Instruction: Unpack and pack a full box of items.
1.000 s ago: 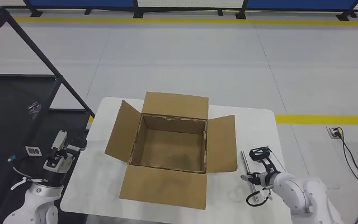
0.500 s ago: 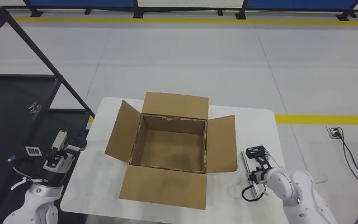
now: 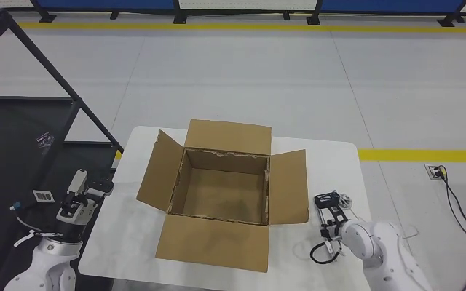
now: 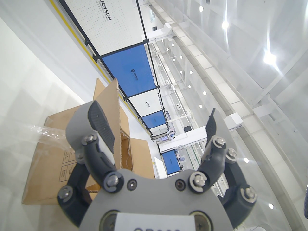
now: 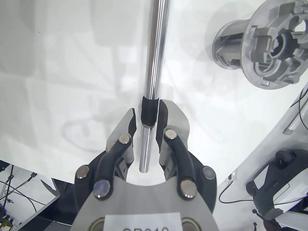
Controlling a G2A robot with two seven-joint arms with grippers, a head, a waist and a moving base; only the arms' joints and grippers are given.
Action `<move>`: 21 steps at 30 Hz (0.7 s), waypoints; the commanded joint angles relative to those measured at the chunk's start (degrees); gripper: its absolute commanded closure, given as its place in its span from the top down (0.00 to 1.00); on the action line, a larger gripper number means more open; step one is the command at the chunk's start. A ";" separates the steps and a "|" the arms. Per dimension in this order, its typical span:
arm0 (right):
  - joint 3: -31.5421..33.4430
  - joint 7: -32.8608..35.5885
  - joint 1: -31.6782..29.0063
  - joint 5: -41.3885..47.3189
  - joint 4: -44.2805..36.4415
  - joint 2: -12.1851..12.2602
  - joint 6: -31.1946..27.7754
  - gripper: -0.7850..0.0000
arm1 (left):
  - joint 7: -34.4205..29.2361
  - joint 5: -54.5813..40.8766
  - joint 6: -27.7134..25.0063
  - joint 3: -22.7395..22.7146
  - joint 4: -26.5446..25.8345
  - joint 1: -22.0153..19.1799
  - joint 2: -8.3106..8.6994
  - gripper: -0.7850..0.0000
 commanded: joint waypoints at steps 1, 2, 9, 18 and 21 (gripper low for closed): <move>-0.46 0.33 0.47 -0.34 0.27 -0.03 0.25 0.29 | 0.00 0.00 0.00 0.00 0.00 0.00 0.00 1.00; -0.66 0.52 0.72 -0.60 0.40 -0.05 0.48 0.28 | 0.00 0.00 0.00 0.00 0.00 0.00 0.00 1.00; -2.27 1.93 2.67 -1.53 2.58 -0.23 1.55 0.24 | 0.00 0.00 0.00 0.00 0.00 0.00 0.00 1.00; -3.87 2.92 4.22 -2.03 4.53 -0.45 2.10 0.17 | 0.00 0.00 0.00 0.00 0.00 0.00 0.00 1.00; -4.17 3.05 4.43 -2.03 4.95 -0.48 2.04 0.12 | 0.00 0.00 0.00 0.00 0.00 0.00 0.00 1.00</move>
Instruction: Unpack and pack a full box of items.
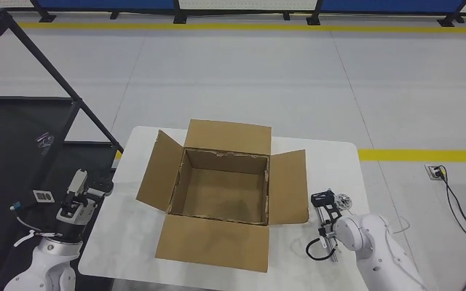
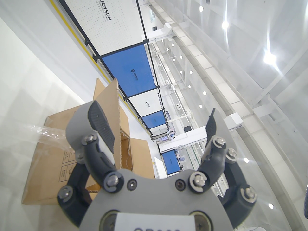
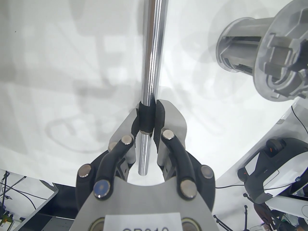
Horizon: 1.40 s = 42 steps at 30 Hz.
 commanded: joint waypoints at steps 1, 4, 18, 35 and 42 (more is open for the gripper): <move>-0.16 0.09 0.14 0.01 0.25 -0.02 -0.06 0.12 | 0.00 0.00 0.00 0.00 0.00 0.00 0.00 1.00; -0.34 0.36 0.38 0.05 0.77 -0.04 -0.06 0.08 | 0.00 0.00 0.00 0.00 0.00 0.00 0.00 1.00; 3.23 0.05 -1.19 0.71 -4.95 0.53 1.63 0.00 | 0.00 0.00 0.00 0.00 0.00 0.00 0.00 1.00; 8.55 -17.38 -14.82 -2.32 -50.29 0.38 19.02 0.00 | 0.00 0.00 0.00 0.00 0.00 0.00 0.00 1.00; -10.43 -21.32 0.62 -1.31 -40.69 -2.01 17.73 0.00 | 0.00 0.00 0.00 0.00 0.00 0.00 0.00 1.00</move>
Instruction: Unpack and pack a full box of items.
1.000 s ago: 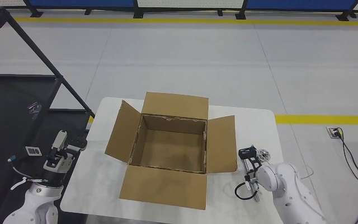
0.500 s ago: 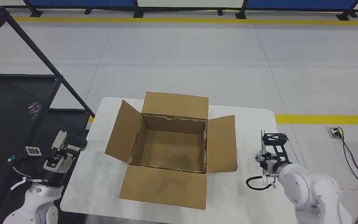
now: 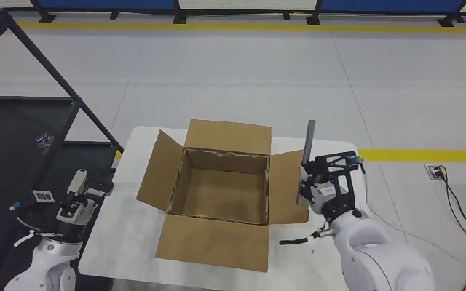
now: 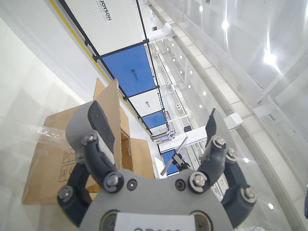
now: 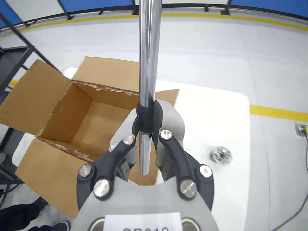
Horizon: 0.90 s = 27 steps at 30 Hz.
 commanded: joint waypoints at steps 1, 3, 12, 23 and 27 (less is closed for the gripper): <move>-7.13 0.21 7.19 0.24 6.24 -1.06 -1.71 0.00 | 0.00 0.00 0.00 0.00 0.00 0.00 0.00 1.00; -13.12 1.18 13.77 0.80 12.73 -2.43 -2.97 0.00 | 0.00 0.00 0.00 0.00 0.00 0.00 0.00 1.00; -33.51 3.94 35.73 10.63 44.25 -11.17 -8.81 0.00 | 0.00 0.00 0.00 0.00 0.00 0.00 0.00 1.00; -44.22 3.77 45.10 18.43 74.38 -21.48 -15.44 0.00 | 0.00 0.00 0.00 0.00 0.00 0.00 0.00 1.00; -45.93 3.16 46.69 19.56 82.67 -24.66 -17.06 0.00 | 0.00 0.00 0.00 0.00 0.00 0.00 0.00 1.00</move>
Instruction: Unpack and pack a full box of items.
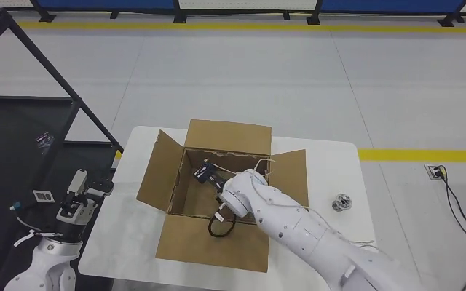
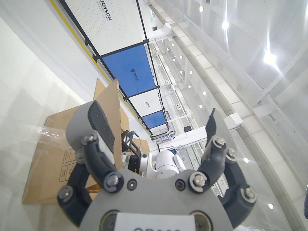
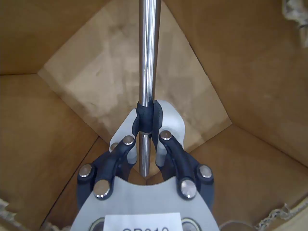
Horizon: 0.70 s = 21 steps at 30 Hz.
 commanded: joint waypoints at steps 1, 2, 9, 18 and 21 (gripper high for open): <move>-0.55 -0.32 0.46 0.48 3.83 -1.34 -0.46 0.00 | 0.00 0.00 0.00 0.00 0.00 0.00 0.00 1.00; -0.74 -0.58 0.73 0.85 5.67 -2.05 -0.83 0.00 | 0.00 0.00 0.00 0.00 0.00 0.00 0.00 1.00; -1.59 -2.71 1.55 2.27 15.82 -6.46 -1.55 0.00 | 0.00 0.00 0.00 0.00 0.00 0.00 0.00 1.00; -1.09 -4.80 2.84 3.31 23.10 -10.11 -2.97 0.36 | 0.00 0.00 0.00 0.00 0.00 0.00 0.00 1.00; -0.71 -5.40 3.29 3.44 24.10 -10.81 -3.60 0.36 | 0.00 0.00 0.00 0.00 0.00 0.00 0.00 1.00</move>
